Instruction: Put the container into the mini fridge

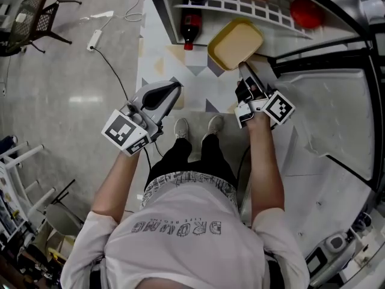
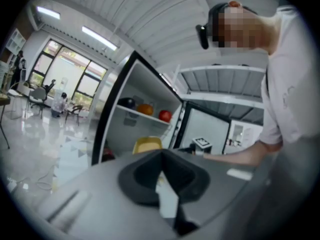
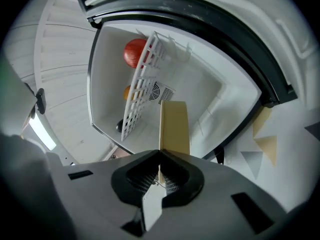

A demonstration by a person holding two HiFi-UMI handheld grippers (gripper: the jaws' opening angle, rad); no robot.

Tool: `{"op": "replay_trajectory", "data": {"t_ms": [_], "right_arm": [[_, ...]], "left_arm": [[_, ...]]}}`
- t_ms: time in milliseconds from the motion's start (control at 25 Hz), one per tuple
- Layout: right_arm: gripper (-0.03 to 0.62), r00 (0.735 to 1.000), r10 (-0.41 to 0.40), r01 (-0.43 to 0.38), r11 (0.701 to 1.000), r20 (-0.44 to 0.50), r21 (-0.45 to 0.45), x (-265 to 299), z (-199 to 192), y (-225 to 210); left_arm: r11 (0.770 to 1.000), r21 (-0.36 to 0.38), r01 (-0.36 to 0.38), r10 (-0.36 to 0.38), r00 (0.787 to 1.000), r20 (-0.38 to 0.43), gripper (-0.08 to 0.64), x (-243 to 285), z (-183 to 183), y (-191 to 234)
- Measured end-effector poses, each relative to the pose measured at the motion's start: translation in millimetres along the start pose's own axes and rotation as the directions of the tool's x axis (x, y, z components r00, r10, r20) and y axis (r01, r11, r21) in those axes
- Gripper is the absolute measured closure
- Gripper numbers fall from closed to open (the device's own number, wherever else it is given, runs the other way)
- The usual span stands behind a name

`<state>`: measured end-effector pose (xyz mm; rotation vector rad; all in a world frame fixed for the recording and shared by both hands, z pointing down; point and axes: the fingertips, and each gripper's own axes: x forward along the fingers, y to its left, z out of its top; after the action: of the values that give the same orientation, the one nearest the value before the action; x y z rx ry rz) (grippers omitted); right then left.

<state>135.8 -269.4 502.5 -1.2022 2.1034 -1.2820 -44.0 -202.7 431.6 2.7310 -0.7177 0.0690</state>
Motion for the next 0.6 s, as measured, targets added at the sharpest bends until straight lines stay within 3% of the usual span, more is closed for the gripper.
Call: {"op": "replay_trajectory", "data": {"t_ms": [600], "right_arm": [[0.583,1.0,0.003,-0.002,0.997,-0.013,0.078,48,16,-55]], "left_arm": [[0.998,0.024,-0.053,0.053,0.998,-0.027,0.554,65,-24,25]]}}
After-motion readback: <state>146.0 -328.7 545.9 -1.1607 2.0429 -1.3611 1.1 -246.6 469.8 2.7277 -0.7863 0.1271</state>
